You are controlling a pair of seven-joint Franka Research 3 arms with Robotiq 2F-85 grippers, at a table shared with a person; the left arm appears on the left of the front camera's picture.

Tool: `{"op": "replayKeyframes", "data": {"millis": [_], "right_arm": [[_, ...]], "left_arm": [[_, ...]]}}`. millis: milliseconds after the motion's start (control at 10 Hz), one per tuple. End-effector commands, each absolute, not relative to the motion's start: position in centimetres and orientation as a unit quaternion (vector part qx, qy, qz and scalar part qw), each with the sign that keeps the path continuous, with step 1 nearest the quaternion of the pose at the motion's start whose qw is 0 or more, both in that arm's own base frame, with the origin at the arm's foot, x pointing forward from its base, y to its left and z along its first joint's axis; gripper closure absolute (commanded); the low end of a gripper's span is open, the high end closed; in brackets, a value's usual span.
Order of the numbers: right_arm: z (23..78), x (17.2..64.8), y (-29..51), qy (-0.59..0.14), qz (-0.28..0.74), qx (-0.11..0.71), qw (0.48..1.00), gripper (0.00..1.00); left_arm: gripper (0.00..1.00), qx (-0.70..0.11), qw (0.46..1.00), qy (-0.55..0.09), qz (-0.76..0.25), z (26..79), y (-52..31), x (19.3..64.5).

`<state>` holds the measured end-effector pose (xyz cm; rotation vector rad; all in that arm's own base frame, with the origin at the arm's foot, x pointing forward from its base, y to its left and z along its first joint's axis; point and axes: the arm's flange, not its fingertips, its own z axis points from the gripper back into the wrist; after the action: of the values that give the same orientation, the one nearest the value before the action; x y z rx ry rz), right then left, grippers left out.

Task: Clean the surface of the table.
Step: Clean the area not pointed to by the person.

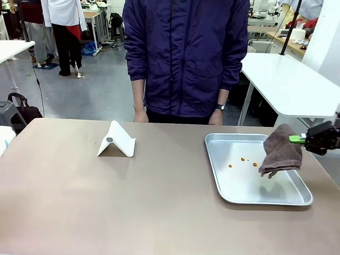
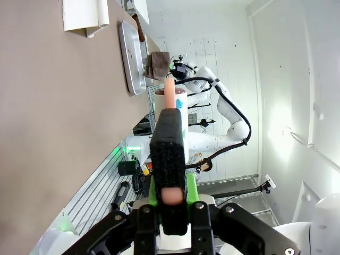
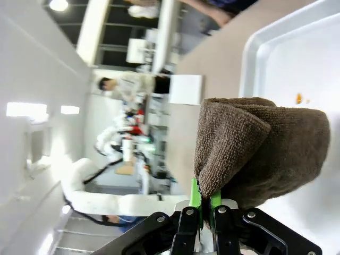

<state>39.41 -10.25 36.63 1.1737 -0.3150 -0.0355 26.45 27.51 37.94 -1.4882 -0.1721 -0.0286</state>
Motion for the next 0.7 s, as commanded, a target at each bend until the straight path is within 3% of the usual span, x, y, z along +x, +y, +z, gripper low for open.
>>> {"op": "replayKeyframes", "data": {"millis": [0,300,600], "right_arm": [[36.7,42.9,-10.5,-0.077,0.003,0.455,0.887,0.93],[35.5,46.9,-10.6,-0.037,-0.006,0.324,0.945,0.93],[33.2,49.3,-9.1,-0.033,0.008,0.310,0.950,0.93]], "left_arm": [[0.78,-0.678,0.730,-0.082,-0.003,38.4,27.2,26.4],[0.78,-0.678,0.730,-0.082,-0.003,38.4,27.2,26.4],[0.78,-0.678,0.730,-0.082,-0.003,38.4,27.2,26.4]]}}
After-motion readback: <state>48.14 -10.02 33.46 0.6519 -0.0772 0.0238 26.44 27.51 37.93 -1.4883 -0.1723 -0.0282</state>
